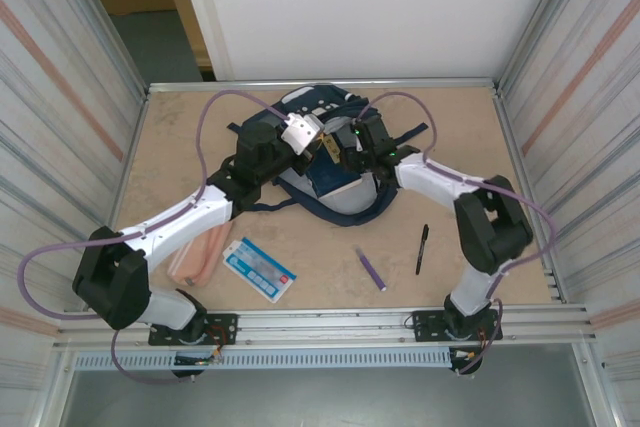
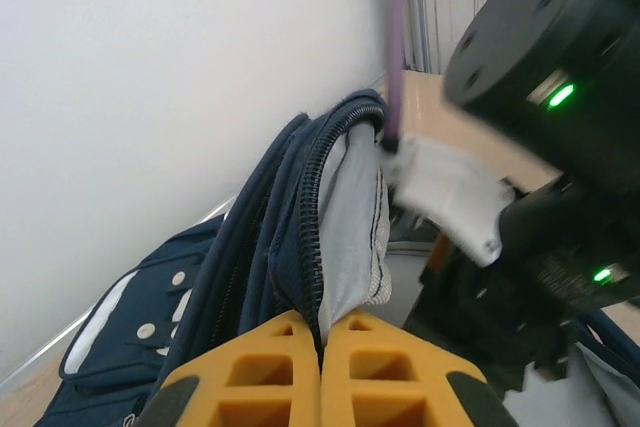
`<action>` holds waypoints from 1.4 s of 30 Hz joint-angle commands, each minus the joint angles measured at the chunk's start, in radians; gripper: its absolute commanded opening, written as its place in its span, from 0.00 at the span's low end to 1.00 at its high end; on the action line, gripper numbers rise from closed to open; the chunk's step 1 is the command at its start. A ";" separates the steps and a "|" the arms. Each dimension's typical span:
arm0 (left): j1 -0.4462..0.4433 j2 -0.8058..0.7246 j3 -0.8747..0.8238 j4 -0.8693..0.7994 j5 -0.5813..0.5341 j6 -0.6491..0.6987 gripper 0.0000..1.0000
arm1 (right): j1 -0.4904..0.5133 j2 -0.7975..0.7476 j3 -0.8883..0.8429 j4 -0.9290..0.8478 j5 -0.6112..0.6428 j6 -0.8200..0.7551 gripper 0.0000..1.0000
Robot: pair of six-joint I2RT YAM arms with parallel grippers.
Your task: Pack books, pencil case, and school supplies into a backpack
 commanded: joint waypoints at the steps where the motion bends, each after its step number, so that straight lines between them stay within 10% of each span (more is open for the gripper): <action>1: 0.004 -0.026 0.009 0.080 0.010 -0.015 0.00 | 0.033 -0.114 -0.057 -0.152 -0.071 0.341 0.55; 8: 0.002 -0.013 0.004 0.087 0.024 -0.041 0.00 | 0.123 -0.138 -0.207 -0.020 -0.107 0.629 0.55; 18: -0.005 -0.011 -0.001 0.077 0.027 -0.038 0.00 | 0.094 0.069 -0.194 0.376 -0.208 0.427 0.48; 42: -0.008 0.001 -0.010 0.076 0.047 -0.036 0.00 | -0.016 0.345 0.070 0.485 -0.186 0.320 0.43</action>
